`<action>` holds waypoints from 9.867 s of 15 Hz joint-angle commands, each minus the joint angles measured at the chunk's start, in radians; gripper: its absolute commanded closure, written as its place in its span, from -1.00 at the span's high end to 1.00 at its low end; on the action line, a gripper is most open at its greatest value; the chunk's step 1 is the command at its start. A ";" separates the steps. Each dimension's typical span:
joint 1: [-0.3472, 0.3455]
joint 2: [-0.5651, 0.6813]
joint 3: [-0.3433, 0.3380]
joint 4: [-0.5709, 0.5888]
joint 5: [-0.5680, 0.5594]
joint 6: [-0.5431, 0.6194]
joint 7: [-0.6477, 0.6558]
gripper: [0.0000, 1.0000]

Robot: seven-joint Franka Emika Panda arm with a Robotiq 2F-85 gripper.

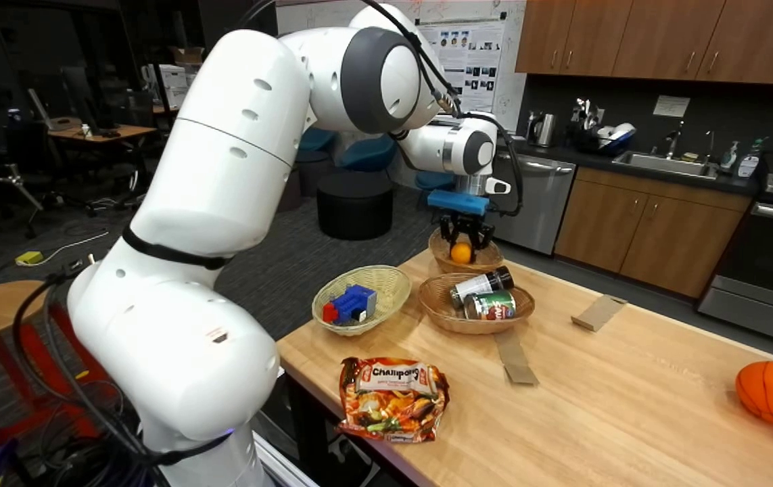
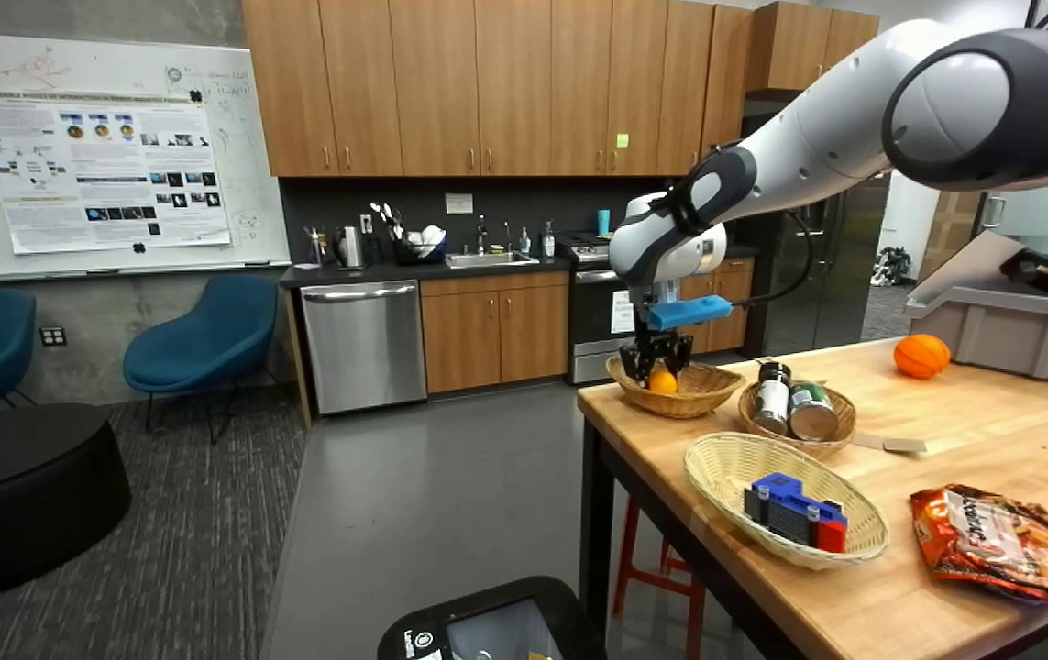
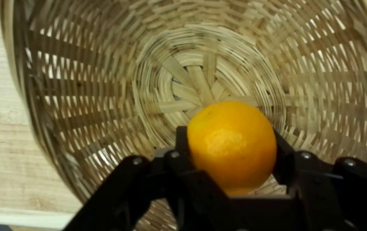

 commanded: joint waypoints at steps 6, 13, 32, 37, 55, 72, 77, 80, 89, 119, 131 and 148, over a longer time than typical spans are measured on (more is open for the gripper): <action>0.001 -0.174 -0.050 -0.034 -0.099 -0.079 0.006 -0.35; -0.036 -0.318 -0.105 -0.055 -0.210 -0.142 0.029 -0.35; -0.157 -0.620 -0.189 -0.662 -0.196 -0.141 0.315 -0.35; -0.176 -0.667 -0.187 -0.734 -0.189 -0.144 0.346 -0.35; -0.198 -0.758 -0.174 -0.842 -0.258 -0.021 0.351 1.00; -0.181 -0.702 -0.119 -0.587 -0.329 0.021 0.348 1.00; -0.181 -0.699 -0.119 -0.587 -0.329 0.022 0.348 1.00; -0.181 -0.698 -0.119 -0.586 -0.329 0.022 0.348 1.00; -0.198 -0.642 -0.140 -0.568 -0.341 0.048 0.413 1.00; -0.259 -0.388 -0.323 -0.360 -0.347 0.109 0.448 1.00; -0.275 -0.330 -0.331 -0.314 -0.323 0.138 0.450 1.00; -0.524 0.314 -0.353 0.488 -0.149 0.230 0.170 1.00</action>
